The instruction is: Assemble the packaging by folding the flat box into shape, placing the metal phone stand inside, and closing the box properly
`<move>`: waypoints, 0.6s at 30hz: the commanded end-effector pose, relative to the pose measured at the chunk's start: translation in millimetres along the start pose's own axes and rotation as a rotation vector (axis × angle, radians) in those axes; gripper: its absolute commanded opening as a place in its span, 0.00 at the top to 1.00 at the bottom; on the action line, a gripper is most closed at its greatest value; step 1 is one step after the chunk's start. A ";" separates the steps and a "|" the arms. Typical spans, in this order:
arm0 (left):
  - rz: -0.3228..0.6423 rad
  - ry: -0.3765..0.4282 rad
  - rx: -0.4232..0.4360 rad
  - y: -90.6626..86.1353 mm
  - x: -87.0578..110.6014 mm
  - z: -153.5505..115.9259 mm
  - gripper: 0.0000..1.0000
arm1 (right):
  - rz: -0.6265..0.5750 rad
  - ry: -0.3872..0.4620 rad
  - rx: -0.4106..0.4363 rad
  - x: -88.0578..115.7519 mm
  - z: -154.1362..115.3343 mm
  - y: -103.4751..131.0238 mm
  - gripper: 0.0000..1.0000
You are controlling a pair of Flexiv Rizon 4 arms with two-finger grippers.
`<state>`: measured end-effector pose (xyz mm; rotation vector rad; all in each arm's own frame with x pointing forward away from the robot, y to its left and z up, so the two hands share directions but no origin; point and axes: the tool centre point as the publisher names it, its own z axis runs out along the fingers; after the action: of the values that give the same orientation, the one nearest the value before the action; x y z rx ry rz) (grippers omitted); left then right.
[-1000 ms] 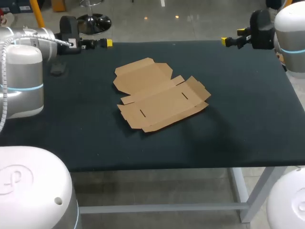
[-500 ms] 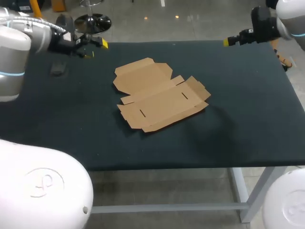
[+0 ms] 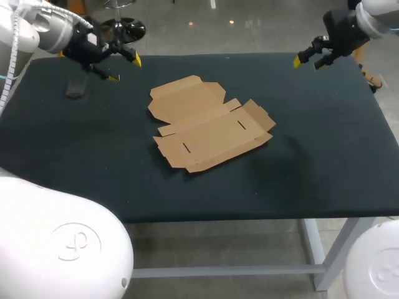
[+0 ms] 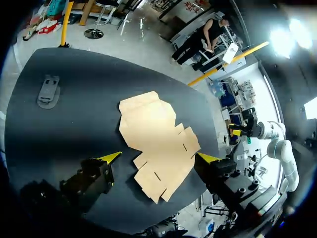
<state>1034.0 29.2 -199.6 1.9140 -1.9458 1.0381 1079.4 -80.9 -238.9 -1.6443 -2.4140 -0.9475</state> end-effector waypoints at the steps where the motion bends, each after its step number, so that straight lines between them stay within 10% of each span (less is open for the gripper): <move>1: -0.002 -0.007 -0.131 -3.2 0.9 -1.5 0.00 | 0.000 0.007 0.079 -1.2 -0.5 3.6 0.00; 18: -0.064 0.028 -0.243 29.7 -7.2 4.5 0.00 | 0.030 0.022 0.171 13.1 19.3 -8.6 0.00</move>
<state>1008.8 26.0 -215.6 1.8279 -1.8869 0.8165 1065.6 -65.7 -250.4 -1.6045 -2.3789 -0.7744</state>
